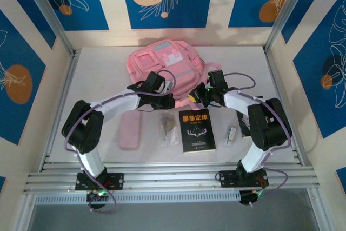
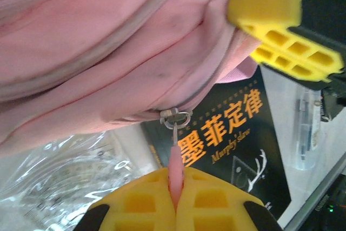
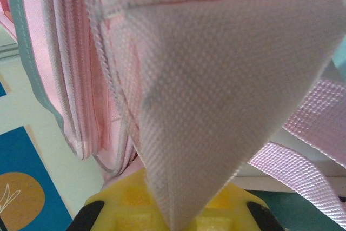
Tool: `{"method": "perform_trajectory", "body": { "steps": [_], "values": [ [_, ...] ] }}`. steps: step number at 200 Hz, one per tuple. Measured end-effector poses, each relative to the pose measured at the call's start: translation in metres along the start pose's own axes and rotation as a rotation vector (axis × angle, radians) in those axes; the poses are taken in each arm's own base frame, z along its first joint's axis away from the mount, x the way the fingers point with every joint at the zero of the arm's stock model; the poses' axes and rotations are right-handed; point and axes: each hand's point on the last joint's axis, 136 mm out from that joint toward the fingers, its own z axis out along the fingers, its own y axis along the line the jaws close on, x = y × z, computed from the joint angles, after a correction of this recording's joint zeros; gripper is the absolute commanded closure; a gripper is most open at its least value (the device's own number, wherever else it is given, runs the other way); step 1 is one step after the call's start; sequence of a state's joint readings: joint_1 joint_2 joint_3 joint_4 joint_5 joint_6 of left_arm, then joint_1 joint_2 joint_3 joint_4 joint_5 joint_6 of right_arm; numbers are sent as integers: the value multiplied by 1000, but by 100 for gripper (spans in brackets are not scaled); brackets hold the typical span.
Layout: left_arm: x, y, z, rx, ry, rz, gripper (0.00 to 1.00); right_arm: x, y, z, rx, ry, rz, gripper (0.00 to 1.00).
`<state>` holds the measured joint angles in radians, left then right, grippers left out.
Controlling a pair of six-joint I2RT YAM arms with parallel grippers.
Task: Pack the student bag
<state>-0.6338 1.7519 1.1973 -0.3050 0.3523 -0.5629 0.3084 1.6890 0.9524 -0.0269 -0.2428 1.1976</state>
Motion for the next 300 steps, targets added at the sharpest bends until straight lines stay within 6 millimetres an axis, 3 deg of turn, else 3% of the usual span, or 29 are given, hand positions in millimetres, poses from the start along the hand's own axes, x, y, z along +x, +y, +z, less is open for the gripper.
{"method": "perform_trajectory", "body": {
  "steps": [26, 89, 163, 212, 242, 247, 268, 279, 300],
  "values": [
    [-1, 26, -4, -57, -30, -17, 100, -1, -6, 2, 2, -11, -1, 100],
    [-12, 119, -30, -246, -81, -117, 100, -3, -15, 3, 4, -28, -2, 100],
    [-58, 164, -69, -412, -203, 7, 100, 0, -6, 4, -27, 5, -85, 100],
    [-92, 211, -80, -481, -253, -6, 100, 8, 9, 14, -39, 55, -150, 100],
    [-106, 224, -83, -475, -285, 4, 100, 13, 14, 21, -36, 82, -175, 100],
    [-107, 224, -84, -470, -288, 8, 96, 14, 15, 22, -39, 90, -180, 100],
    [-114, 223, -87, -455, -311, 4, 69, 18, 25, 22, -53, 115, -192, 67],
    [-118, 223, -92, -453, -334, -1, 53, 18, 30, 21, -61, 122, -199, 55],
    [-118, 217, -105, -433, -380, -50, 43, 22, 42, 16, -74, 142, -229, 34]
  ]
}}
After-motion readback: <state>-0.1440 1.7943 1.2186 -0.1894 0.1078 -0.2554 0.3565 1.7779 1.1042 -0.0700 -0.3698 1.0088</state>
